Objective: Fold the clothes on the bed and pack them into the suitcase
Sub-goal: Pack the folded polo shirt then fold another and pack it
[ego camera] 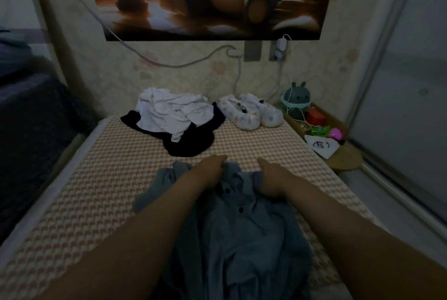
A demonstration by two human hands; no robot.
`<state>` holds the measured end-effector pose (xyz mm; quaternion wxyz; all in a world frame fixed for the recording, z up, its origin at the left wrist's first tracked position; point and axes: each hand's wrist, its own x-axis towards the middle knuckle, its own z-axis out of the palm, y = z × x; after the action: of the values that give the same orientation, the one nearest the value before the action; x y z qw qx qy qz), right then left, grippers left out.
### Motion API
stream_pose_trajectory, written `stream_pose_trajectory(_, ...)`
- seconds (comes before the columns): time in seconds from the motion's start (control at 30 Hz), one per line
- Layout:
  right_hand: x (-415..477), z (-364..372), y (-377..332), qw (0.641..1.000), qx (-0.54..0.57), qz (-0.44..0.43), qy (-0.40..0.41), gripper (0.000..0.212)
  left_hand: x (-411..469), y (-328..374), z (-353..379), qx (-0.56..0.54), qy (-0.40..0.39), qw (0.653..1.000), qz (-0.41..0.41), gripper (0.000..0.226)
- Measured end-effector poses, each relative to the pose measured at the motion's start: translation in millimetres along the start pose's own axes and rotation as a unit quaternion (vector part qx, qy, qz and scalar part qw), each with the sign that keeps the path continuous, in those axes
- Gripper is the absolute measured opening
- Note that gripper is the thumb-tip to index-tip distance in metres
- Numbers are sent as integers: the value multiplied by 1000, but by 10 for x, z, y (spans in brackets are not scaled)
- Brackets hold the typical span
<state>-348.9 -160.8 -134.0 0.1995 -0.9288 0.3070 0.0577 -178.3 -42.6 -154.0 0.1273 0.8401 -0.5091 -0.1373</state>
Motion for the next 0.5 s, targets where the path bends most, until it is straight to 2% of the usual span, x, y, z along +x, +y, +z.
stream_pose_trajectory(0.1, 10, -71, 20, 999, 13, 18, -26, 81, 103, 6, 81, 27, -12, 999, -17, 60)
stream_pose_trajectory(0.2, 20, -102, 34, 997, 17, 47, -51, 68, 139, -94, -3, 82, 51, 995, -16, 26)
stream_pose_trajectory(0.27, 37, -89, 18, 997, 55, 43, -25, 47, 102, -232, -98, 91, 107, 990, -15, 15)
stream_pose_trajectory(0.37, 135, -99, -80, 988, 88, 3, 129, 12, -16, -506, -318, 62, 272, 960, -28, 14)
stream_pose_trajectory(0.43, 229, -155, -193, 961, 102, -21, 258, 8, -70, -675, -526, 49, 358, 930, -66, 18)
stream_pose_trajectory(0.5, 361, -199, -309, 923, 128, -60, 357, 12, -107, -720, -776, -7, 387, 914, -123, 27)
